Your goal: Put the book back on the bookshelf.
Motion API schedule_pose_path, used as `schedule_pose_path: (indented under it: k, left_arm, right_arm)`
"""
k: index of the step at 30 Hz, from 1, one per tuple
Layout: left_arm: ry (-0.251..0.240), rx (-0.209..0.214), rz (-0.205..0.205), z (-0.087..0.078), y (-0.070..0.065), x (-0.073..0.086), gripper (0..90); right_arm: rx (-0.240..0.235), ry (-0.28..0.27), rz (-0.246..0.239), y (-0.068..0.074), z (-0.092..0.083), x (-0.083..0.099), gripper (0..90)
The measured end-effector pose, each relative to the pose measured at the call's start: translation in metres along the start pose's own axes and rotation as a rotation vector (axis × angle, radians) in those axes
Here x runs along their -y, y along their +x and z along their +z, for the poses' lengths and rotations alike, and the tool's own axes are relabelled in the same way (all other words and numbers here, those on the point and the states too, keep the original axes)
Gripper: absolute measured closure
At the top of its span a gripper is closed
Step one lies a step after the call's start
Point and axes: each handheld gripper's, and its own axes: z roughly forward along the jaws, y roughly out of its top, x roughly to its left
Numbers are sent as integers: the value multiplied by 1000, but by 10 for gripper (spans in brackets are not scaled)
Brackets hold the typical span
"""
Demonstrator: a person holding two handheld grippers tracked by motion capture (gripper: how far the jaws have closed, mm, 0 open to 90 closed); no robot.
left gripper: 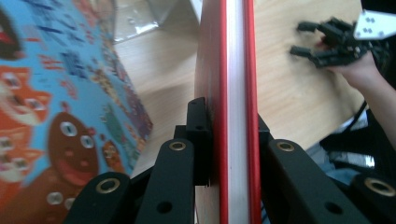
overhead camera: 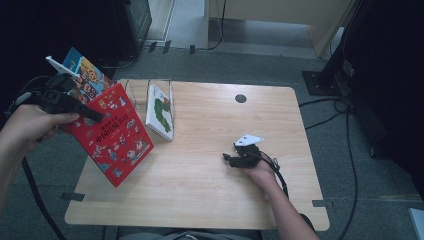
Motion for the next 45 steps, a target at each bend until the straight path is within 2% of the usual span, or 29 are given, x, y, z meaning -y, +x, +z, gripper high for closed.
schedule_pose_path:
  k: [4, 19, 22, 24, 30, 36, 45]
  left_arm:
    - [-21, -16, -67, 1, 11, -5, 794]
    - [-49, -93, -142, 13, 23, -37, 793]
    - [-56, -107, -146, 17, 25, -42, 791]
    - [-61, -105, -161, 19, 27, -45, 791]
    - [-79, -88, -172, 22, 31, -55, 793]
    - [-122, -97, -163, 23, 31, -68, 793]
    - [-135, -98, -181, 38, 37, -81, 789]
  right_arm:
    - [1, -1, 0, 0, 0, 0, 346]
    - [3, -1, 1, 0, 0, 0, 342]
    - [3, -1, 1, 0, 0, 0, 342]
    - [3, -2, 0, 0, 0, 0, 342]
    - [9, -2, 3, 1, 0, 0, 337]
    - [12, -2, 10, 2, 0, 1, 335]
    - [17, 0, 16, 3, -2, 2, 329]
